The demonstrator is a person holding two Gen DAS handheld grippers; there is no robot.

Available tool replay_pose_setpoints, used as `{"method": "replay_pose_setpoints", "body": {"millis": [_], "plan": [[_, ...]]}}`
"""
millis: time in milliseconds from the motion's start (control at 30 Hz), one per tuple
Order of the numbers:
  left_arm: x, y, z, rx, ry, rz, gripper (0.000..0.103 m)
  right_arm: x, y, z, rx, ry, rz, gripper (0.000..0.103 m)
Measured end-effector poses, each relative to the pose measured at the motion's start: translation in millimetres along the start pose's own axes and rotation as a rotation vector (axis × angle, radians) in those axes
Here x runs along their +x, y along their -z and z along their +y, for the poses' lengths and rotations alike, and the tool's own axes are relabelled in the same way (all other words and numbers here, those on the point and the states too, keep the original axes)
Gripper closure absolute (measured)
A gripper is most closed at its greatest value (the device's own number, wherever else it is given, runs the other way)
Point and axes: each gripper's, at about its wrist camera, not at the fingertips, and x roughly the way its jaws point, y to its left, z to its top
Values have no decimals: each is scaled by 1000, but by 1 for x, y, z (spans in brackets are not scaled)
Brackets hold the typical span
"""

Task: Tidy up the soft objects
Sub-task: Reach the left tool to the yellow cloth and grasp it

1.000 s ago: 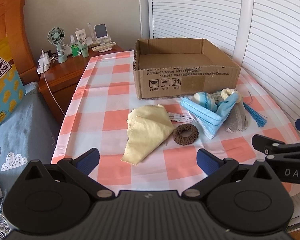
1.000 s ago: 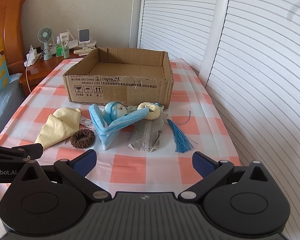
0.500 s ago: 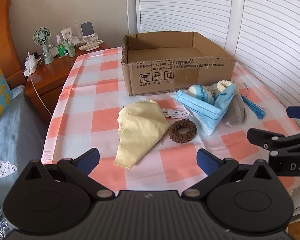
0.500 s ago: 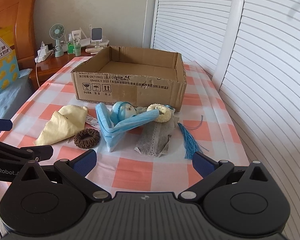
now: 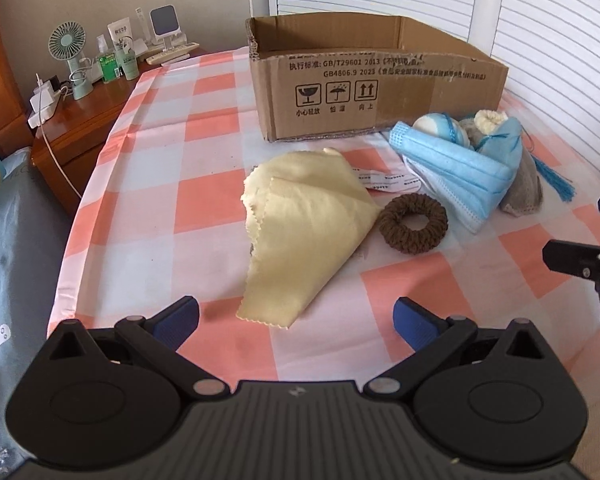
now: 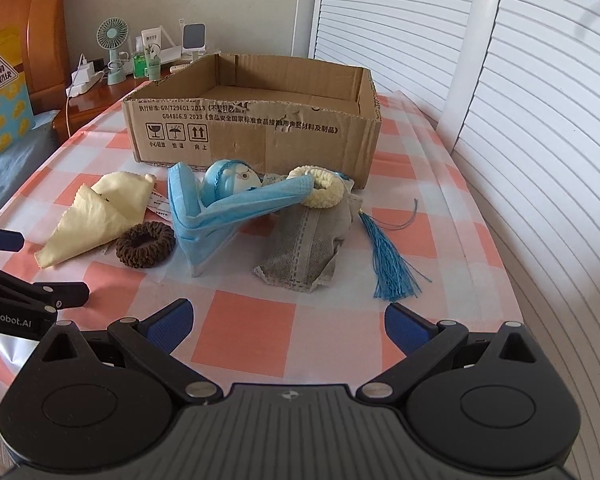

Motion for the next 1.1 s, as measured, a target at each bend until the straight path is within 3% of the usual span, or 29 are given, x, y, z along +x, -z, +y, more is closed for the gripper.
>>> {"method": "replay_pose_setpoints", "body": {"millis": [367, 733, 800, 1100], "plan": [[10, -6, 15, 22, 58, -30, 0, 28, 8, 1, -45, -78, 32, 0], [31, -31, 19, 74, 91, -53, 1, 32, 14, 0, -83, -112, -25, 0], [33, -35, 18, 88, 95, -58, 4, 32, 15, -1, -85, -115, -36, 0], [26, -41, 15, 99, 157, -80, 44, 31, 16, -1, -83, -117, -49, 0]]}}
